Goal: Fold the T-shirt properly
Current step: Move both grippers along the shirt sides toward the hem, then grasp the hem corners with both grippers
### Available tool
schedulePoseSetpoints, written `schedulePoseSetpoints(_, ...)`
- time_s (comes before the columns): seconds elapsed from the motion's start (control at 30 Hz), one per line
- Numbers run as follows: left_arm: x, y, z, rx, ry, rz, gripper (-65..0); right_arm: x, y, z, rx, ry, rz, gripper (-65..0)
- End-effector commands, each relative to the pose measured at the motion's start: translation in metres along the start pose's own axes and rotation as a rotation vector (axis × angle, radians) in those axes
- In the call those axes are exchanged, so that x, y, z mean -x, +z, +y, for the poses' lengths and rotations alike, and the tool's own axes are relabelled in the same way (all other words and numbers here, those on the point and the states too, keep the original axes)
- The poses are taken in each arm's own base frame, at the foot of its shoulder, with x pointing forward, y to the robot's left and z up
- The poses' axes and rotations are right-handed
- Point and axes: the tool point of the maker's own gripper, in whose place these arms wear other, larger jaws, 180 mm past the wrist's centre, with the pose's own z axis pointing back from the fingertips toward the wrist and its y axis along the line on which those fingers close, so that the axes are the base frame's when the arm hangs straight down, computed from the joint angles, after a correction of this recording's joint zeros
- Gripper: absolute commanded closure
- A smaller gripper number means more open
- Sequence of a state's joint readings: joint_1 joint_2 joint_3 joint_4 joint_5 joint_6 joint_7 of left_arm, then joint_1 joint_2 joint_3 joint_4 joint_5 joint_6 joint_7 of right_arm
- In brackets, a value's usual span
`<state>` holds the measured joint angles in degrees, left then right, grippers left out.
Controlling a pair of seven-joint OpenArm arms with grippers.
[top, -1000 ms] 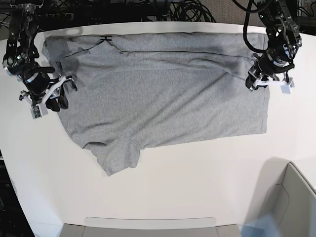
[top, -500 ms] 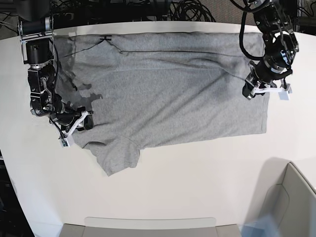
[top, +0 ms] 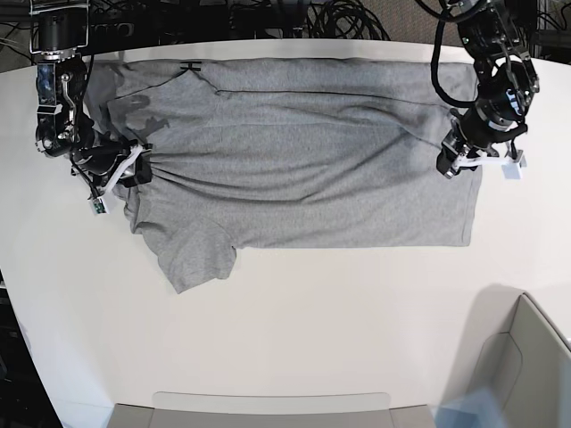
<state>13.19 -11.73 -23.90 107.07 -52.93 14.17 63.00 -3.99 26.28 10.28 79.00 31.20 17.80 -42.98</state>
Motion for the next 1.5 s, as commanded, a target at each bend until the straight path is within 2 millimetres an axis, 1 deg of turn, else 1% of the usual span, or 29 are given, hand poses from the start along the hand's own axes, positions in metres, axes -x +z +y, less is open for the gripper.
schedulePoseSetpoints(0.0,-0.007,0.003,-0.007,0.020,-0.010,-0.017,-6.6,-0.022,0.010,-0.010,0.033,0.000,-0.058,-16.4)
schedulePoseSetpoints(0.07,-0.007,0.003,-0.007,0.020,-0.010,-0.017,-6.6,-0.040,0.019,-0.010,0.045,0.001,-0.120,-16.4)
schedulePoseSetpoints(0.2,-0.006,0.003,-0.007,0.019,-0.010,-0.016,-6.6,-0.082,0.033,-0.003,0.045,0.059,-0.218,-16.7)
schedulePoseSetpoints(0.27,-0.006,0.003,-0.007,0.019,-0.010,-0.016,-6.6,-0.106,0.035,-0.008,0.056,0.068,-0.260,-17.3)
schedulePoseSetpoints(0.3,-0.006,0.003,-0.007,0.019,-0.010,-0.016,-6.6,-0.116,0.034,-0.014,0.062,0.058,-0.270,-18.9)
schedulePoseSetpoints(0.33,-0.006,0.003,-0.007,0.019,-0.010,-0.016,-6.6,-0.123,0.028,-0.019,0.062,0.051,-0.264,-21.5)
schedulePoseSetpoints(0.4,-0.006,0.003,-0.007,0.019,-0.010,-0.016,-6.7,-0.132,0.014,-0.028,0.060,0.077,-0.185,-26.5)
schedulePoseSetpoints(0.47,-0.008,0.003,-0.009,0.024,-0.011,-0.019,-6.7,-0.138,-0.004,-0.023,0.031,0.119,-0.150,-27.1)
schedulePoseSetpoints(0.5,-0.008,0.003,-0.009,0.025,-0.011,-0.020,-6.7,-0.148,-0.011,-0.020,0.019,0.117,-0.173,-26.9)
schedulePoseSetpoints(0.53,-0.008,0.003,-0.009,0.025,-0.011,-0.018,-6.7,-0.153,-0.021,-0.020,0.011,0.093,-0.191,-27.1)
schedulePoseSetpoints(0.6,-0.003,0.000,-0.013,0.032,-0.020,-0.001,-6.7,-0.158,-0.039,-0.027,0.005,0.012,-0.213,-27.1)
schedulePoseSetpoints(0.67,0.000,-0.002,-0.012,0.030,-0.018,0.007,-6.7,-0.159,-0.053,-0.027,-0.006,-0.046,-0.211,-27.1)
schedulePoseSetpoints(0.7,0.000,-0.003,-0.010,0.026,-0.014,0.011,-6.7,-0.159,-0.059,-0.023,-0.015,-0.064,-0.205,-27.1)
schedulePoseSetpoints(0.77,0.001,-0.005,-0.008,0.020,-0.008,0.017,-6.7,-0.160,-0.067,-0.016,-0.033,-0.088,-0.205,-27.1)
schedulePoseSetpoints(0.83,0.003,-0.007,-0.003,0.011,0.002,0.024,-6.7,-0.157,-0.075,-0.013,-0.040,-0.115,-0.198,-27.1)
schedulePoseSetpoints(0.9,0.004,-0.010,0.001,0.003,0.012,0.028,-6.7,-0.145,-0.083,-0.016,-0.027,-0.127,-0.163,-27.0)
schedulePoseSetpoints(0.97,-0.001,-0.015,-0.002,0.011,0.021,0.024,-6.7,-0.129,-0.094,-0.011,-0.009,-0.078,-0.101,-26.9)
schedulePoseSetpoints(1.03,-0.001,-0.018,-0.003,0.012,0.028,0.034,-6.8,-0.115,-0.100,-0.006,0.006,-0.010,-0.045,-26.9)
schedulePoseSetpoints(1.07,-0.001,-0.019,-0.003,0.012,0.030,0.035,-6.8,-0.103,-0.103,-0.004,0.006,0.004,-0.018,-26.9)
schedulePoseSetpoints(1.1,-0.005,-0.019,-0.007,0.021,0.028,0.027,-6.9,-0.097,-0.104,-0.003,0.002,0.004,-0.009,-26.9)
schedulePoseSetpoints(1.17,-0.014,-0.021,-0.020,0.049,0.022,0.008,-7.8,-0.093,-0.104,-0.001,0.000,0.005,-0.004,-26.9)
schedulePoseSetpoints(1.2,-0.021,-0.022,-0.025,0.061,0.018,-0.004,-9.7,-0.087,-0.104,-0.002,0.000,0.003,0.005,-26.9)
schedulePoseSetpoints(1.27,-0.035,-0.027,-0.037,0.085,0.019,-0.021,-15.5,-0.085,-0.104,-0.003,0.003,0.004,0.009,-26.9)
schedulePoseSetpoints(1.3,-0.048,-0.030,-0.044,0.093,0.005,-0.034,-18.5,-0.083,-0.104,-0.003,0.002,0.004,0.013,-26.9)
schedulePoseSetpoints(1.37,-0.070,-0.046,-0.056,0.083,-0.055,-0.024,-22.4,-0.082,-0.104,-0.003,0.001,0.004,0.014,-26.9)
schedulePoseSetpoints(1.4,-0.079,-0.055,-0.064,0.074,-0.089,-0.014,-22.6,-0.082,-0.104,-0.003,0.001,0.004,0.014,-26.9)
schedulePoseSetpoints(1.47,-0.101,-0.076,-0.071,0.039,-0.127,-0.023,-22.8,-0.082,-0.105,-0.001,-0.003,0.005,0.014,-26.9)
